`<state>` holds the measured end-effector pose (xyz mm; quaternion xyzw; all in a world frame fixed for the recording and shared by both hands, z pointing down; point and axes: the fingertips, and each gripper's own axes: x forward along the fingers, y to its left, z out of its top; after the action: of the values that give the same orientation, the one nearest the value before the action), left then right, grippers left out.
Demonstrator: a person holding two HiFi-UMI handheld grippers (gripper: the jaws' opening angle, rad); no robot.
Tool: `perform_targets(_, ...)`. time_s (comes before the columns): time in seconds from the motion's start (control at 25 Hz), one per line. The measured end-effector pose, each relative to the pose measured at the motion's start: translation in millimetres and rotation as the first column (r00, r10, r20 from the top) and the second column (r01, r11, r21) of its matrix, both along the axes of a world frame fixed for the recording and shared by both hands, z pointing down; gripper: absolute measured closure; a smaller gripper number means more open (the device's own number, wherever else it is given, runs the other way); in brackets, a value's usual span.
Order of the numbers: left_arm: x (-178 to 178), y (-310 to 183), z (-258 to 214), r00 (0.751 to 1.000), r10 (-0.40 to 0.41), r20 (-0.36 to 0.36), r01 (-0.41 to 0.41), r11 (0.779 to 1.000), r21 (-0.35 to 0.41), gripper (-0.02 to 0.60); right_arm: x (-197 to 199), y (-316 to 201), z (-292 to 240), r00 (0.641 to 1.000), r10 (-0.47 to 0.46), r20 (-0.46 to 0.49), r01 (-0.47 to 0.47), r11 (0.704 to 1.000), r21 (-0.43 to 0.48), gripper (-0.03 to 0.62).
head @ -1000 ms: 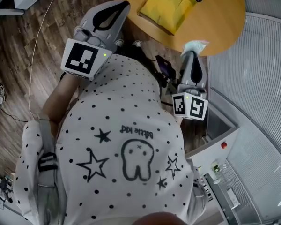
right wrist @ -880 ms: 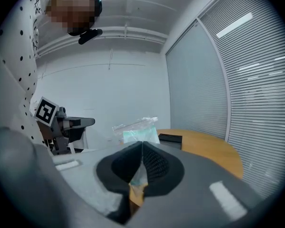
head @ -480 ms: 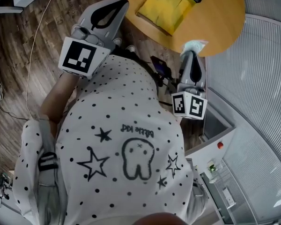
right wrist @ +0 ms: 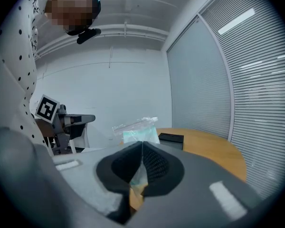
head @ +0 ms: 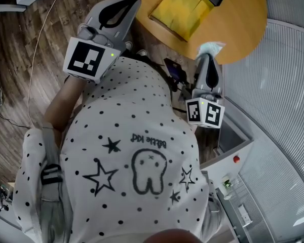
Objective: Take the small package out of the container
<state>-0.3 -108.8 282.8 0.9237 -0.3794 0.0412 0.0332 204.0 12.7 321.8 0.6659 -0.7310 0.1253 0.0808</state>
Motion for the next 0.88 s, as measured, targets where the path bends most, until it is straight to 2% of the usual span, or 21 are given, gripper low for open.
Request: perform_targets(0.88, 0.9, -1.2, -0.2, 1.0, -0.001, -0.005, 0.001, 1.0, -0.004, 0.571, -0.2, -2.8, -2.1, 1.0, -0.011, -0.005, 0.011, 1.0, -0.006, 0.591)
